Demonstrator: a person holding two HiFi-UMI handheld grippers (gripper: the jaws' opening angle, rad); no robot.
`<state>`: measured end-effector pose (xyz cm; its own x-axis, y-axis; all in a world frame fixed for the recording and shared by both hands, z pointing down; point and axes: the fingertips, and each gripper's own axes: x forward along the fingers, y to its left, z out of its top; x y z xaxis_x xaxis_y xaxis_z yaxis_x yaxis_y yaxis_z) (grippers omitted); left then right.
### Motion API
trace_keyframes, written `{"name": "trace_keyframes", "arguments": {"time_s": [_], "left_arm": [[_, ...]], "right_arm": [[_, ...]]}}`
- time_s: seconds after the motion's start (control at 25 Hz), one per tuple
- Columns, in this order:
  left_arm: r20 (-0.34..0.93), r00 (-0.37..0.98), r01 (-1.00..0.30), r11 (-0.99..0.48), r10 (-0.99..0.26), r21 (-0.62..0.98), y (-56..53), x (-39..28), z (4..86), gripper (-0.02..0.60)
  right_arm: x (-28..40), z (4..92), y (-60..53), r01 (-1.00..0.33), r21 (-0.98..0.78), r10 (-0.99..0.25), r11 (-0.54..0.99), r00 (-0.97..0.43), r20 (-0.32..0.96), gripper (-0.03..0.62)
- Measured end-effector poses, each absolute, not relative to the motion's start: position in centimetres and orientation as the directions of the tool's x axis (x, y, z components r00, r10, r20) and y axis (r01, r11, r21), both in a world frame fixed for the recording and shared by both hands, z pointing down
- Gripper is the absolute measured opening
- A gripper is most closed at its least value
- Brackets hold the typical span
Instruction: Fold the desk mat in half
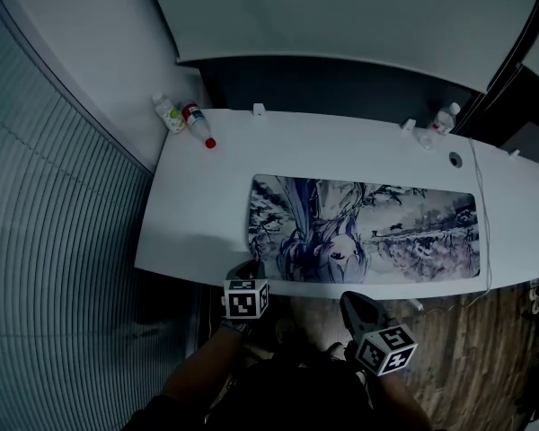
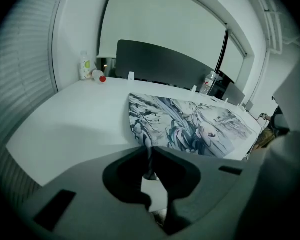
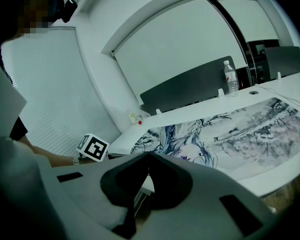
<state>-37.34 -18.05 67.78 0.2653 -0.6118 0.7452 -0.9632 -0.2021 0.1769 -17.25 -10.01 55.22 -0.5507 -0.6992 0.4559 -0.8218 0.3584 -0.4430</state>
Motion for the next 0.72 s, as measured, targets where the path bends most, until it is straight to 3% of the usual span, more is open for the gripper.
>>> {"name": "trace_keyframes", "arguments": {"time_s": [0.72], "left_arm": [[0.683, 0.381, -0.922, -0.31, -0.624, 0.231, -18.2, -34.9, 63.6, 0.038]], "right_arm": [[-17.6, 54.1, -10.0, -0.829, -0.448, -0.741, 0.335, -0.525, 0.418, 0.023]]}}
